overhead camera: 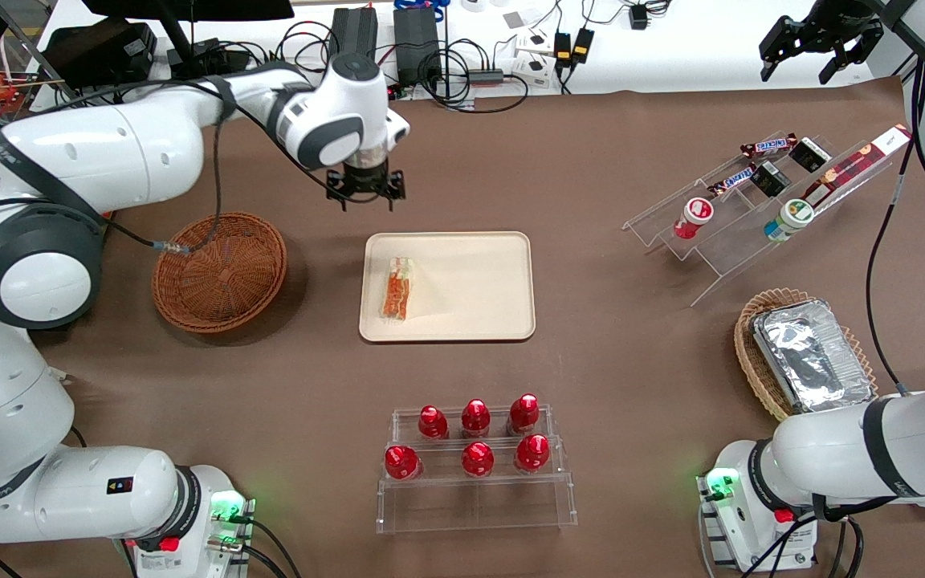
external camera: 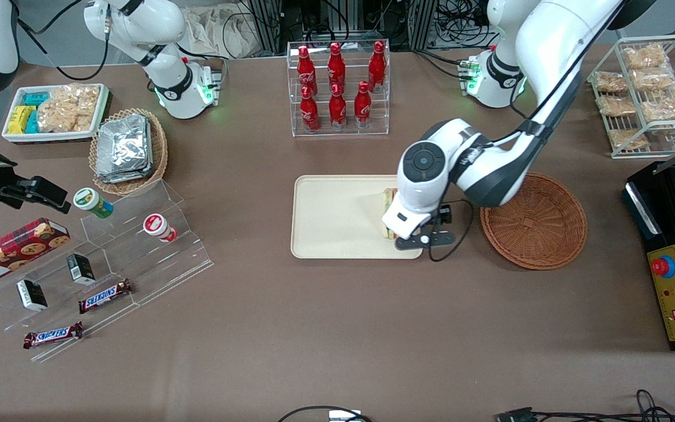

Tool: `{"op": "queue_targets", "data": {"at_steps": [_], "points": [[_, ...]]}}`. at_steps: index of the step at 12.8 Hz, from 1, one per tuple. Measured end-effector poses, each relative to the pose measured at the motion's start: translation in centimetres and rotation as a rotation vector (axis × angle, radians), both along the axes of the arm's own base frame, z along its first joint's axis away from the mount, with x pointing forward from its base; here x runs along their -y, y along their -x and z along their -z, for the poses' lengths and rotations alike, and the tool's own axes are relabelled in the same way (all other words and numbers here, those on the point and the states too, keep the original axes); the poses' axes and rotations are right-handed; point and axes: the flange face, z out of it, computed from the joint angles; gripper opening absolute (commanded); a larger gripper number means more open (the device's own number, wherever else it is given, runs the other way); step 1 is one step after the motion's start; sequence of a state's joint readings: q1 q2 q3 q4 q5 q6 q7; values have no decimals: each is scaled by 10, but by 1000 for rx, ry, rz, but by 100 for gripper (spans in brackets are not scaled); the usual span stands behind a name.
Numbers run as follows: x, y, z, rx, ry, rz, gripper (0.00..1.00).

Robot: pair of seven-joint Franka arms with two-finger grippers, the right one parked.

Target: Place sandwich from basket to tray

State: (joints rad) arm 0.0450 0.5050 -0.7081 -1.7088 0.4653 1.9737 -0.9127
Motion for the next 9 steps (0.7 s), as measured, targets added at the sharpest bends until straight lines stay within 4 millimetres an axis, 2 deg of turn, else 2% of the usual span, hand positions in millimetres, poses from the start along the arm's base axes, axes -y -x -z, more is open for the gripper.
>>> {"op": "queue_targets", "data": {"at_steps": [4, 9], "points": [[-51, -26, -32, 40, -10, -97, 100], [-94, -39, -57, 7, 10, -149, 100]]}}
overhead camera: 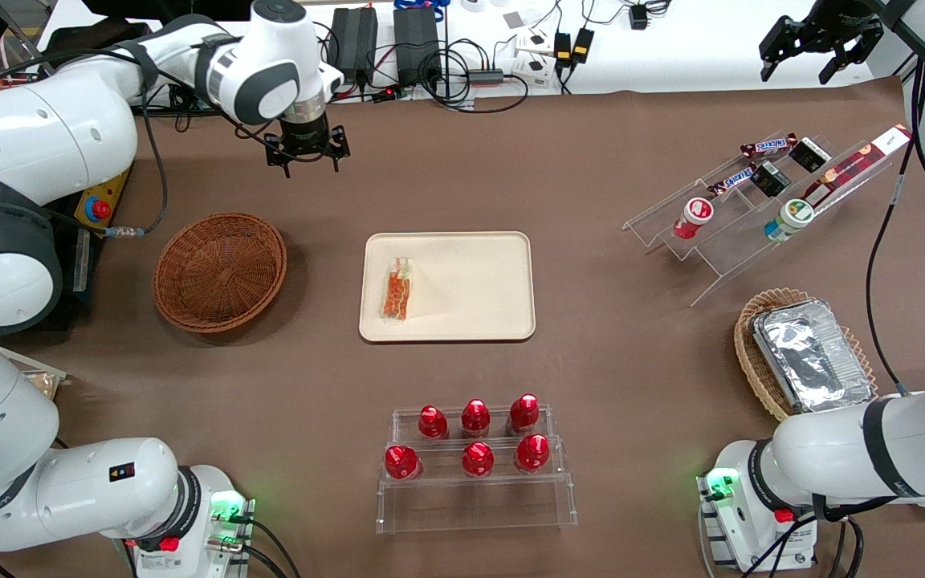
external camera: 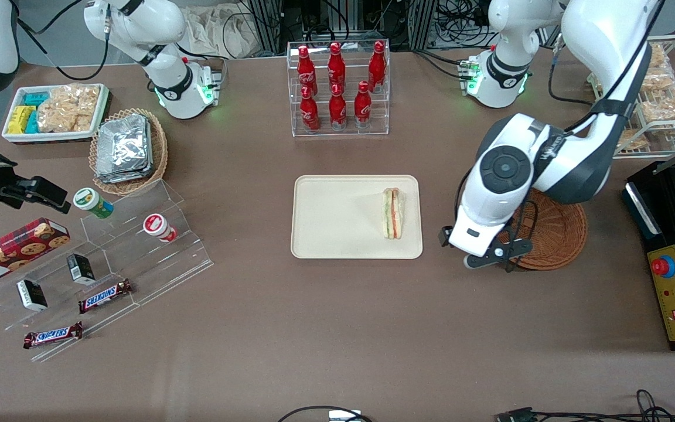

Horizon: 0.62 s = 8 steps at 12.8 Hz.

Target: Place sandwich from basket to tray

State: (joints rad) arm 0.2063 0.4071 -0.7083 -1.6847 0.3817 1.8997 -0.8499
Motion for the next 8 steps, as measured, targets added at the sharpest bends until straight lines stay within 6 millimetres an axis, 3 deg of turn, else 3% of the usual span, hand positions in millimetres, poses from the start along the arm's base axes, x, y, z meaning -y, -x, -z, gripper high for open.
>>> {"op": "queue_targets", "data": {"at_steps": [5, 8], "points": [[-64, -6, -44, -62, 39, 50, 100], [-113, 3, -82, -100, 57, 100, 100]]}}
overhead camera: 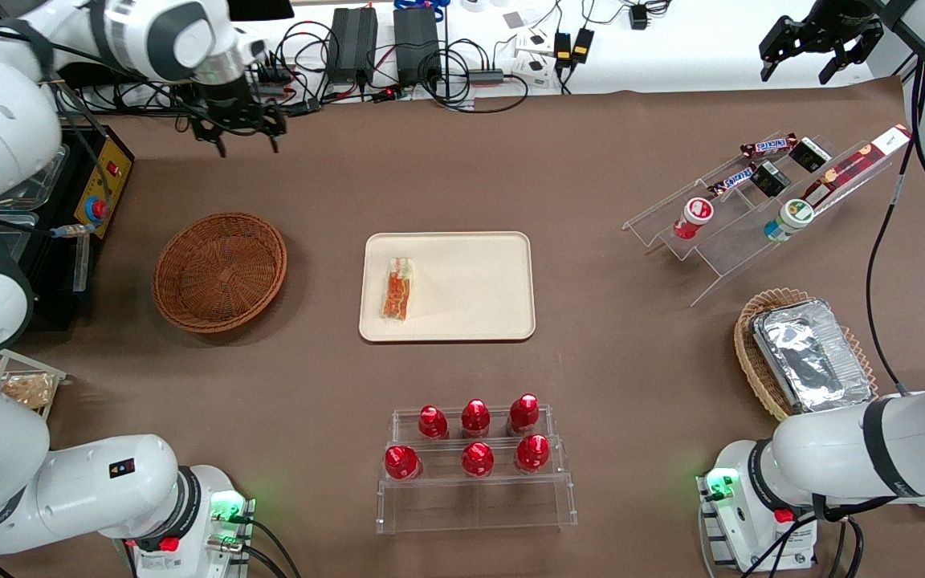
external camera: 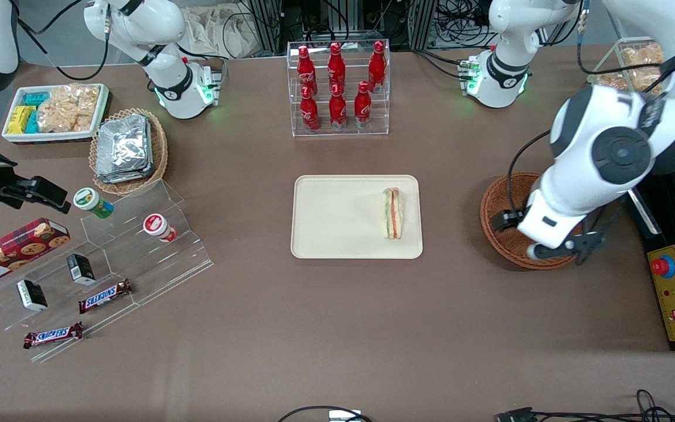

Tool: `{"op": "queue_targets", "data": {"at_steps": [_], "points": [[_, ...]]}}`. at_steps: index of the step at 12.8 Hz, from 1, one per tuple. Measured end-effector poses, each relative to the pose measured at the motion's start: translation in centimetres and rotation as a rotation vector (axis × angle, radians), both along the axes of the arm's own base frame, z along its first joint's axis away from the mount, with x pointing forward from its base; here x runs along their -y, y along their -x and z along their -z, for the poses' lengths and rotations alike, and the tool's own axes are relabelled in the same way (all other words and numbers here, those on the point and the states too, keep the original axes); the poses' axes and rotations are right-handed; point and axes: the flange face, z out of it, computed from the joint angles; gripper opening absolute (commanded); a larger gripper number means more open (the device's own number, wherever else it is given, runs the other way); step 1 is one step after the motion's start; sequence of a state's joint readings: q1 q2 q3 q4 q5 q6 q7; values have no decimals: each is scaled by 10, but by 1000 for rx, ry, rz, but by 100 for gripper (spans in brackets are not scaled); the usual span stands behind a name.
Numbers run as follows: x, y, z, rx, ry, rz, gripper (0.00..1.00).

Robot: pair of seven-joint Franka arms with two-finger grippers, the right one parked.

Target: Place sandwich from basket to tray

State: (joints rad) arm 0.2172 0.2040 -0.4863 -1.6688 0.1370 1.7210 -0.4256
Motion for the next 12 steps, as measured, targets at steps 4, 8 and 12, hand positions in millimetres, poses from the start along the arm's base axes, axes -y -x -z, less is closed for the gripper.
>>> {"op": "queue_targets", "data": {"at_steps": [4, 8, 12], "points": [[-59, 21, -57, 1, 32, 52, 100], [-89, 51, -104, -1, 29, 100, 100], [-106, 79, -141, 7, 49, 194, 100]]}}
